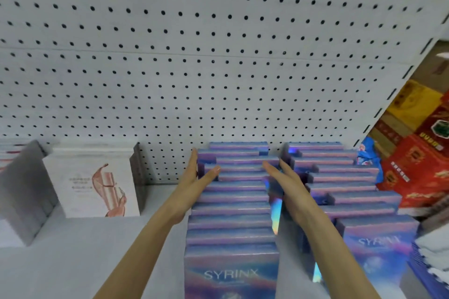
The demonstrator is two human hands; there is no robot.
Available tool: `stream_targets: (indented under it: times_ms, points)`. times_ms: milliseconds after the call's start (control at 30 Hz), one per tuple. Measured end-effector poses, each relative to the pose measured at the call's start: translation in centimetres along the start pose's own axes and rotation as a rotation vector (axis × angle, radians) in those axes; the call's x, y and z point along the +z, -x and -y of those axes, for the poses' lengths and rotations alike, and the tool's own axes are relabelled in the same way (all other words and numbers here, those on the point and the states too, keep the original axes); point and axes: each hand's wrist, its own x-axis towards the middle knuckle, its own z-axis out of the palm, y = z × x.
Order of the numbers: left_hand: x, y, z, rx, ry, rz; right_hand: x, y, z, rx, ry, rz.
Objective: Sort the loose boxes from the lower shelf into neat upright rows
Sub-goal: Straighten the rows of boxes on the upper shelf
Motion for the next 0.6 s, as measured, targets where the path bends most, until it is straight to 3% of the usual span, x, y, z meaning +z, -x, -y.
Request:
stream_targets:
  times_ms: [233, 467, 600]
  points:
    - [0.1, -0.7, 0.4, 0.003, 0.171, -0.068, 3.8, 1.0, 0.9, 0.009, -0.002, 0.177]
    - [-0.6, -1.3, 0.1, -0.041, 0.168, -0.032, 2.7, 0.0, 1.3, -0.084, -0.105, -0.073]
    - [-0.4, -1.6, 0.0, -0.05, 0.174, -0.056, 2.6, -0.4, 1.5, 0.025, -0.082, 0.13]
